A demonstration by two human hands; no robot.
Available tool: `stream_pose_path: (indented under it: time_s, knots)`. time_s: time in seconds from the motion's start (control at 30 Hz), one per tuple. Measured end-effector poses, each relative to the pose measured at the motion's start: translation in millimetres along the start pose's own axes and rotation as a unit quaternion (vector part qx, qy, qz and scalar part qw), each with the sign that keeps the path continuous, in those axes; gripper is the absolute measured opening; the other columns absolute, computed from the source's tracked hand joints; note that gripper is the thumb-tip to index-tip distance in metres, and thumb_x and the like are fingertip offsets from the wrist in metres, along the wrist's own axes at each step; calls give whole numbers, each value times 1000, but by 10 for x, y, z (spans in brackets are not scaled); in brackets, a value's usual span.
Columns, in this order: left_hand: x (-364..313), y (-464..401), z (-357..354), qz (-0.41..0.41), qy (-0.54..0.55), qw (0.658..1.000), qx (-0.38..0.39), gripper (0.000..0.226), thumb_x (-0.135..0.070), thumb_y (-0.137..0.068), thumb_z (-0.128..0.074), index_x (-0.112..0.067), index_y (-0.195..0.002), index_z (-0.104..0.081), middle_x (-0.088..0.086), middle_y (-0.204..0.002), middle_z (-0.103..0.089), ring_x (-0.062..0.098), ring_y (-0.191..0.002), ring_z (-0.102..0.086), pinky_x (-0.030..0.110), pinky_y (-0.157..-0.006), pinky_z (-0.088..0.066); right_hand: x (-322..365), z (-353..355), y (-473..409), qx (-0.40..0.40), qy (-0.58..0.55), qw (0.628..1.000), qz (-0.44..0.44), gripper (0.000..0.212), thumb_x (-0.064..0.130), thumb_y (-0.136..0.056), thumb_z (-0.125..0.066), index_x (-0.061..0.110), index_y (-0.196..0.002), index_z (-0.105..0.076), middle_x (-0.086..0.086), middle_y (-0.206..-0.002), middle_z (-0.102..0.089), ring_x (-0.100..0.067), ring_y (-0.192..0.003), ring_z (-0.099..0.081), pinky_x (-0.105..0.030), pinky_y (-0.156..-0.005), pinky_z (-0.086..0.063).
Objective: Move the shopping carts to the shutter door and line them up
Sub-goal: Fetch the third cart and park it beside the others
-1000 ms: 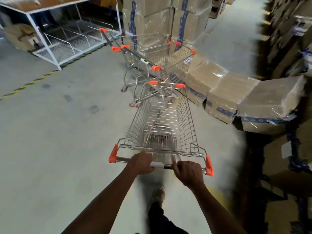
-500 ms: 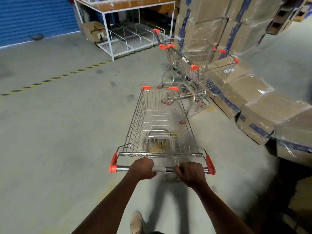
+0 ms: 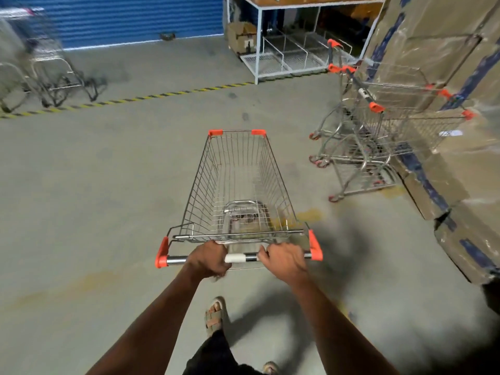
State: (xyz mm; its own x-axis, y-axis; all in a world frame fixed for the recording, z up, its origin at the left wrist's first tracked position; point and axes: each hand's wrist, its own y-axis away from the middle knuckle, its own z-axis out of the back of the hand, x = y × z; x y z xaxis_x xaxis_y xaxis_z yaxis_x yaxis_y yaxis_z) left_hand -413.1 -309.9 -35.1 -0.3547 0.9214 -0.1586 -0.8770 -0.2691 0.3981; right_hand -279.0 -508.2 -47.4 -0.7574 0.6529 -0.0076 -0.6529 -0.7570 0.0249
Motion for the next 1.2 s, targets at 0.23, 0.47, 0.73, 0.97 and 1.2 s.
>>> stream_pose_path:
  time_s: [0.23,0.47,0.73,0.97,1.2]
  knots:
    - [205,521,-163,58,22,998,-25,40,-47,-80,-57,-14,-99,-72,7,-88,-74,24,-81,-71,31,-70,-57,346,-42,-28,-33,-16,998,48,55,49,-88,-48,13,-50,-64,-7,-46,-59,-26,-37,-56,-25,-44,-36]
    - [772,730,-150,136,32,989,-39,40,-53,-75,-59,-19,-90,-72,2,-83,-72,22,-76,-69,29,-68,-55,974,-35,-383,-44,-30,994,95,54,48,-86,-46,14,-46,-58,-4,-42,-53,-23,-35,-51,-24,-43,-27]
    - [1826,665,44,158,-13,986,-53,38,-50,-88,-52,-17,-98,-69,6,-92,-71,25,-82,-68,32,-71,-51,1917,-41,-1178,-13,-21,992,120,54,50,-90,-44,18,-50,-58,-3,-45,-56,-24,-38,-54,-26,-46,-27]
    - [2782,440,335,176,6,983,-53,39,-49,-88,-49,-17,-97,-69,6,-88,-72,28,-79,-69,33,-68,-52,2662,78,-2071,15,-21,988,152,57,51,-92,-34,17,-54,-59,-3,-50,-58,-25,-44,-58,-28,-49,-28]
    - [4038,148,695,199,11,979,-43,33,-46,-91,-50,-18,-96,-68,3,-83,-69,22,-71,-63,30,-64,-48,3658,157,-3126,52,-24,983,174,60,54,-94,-21,18,-67,-61,-2,-62,-62,-23,-56,-60,-29,-58,-48]
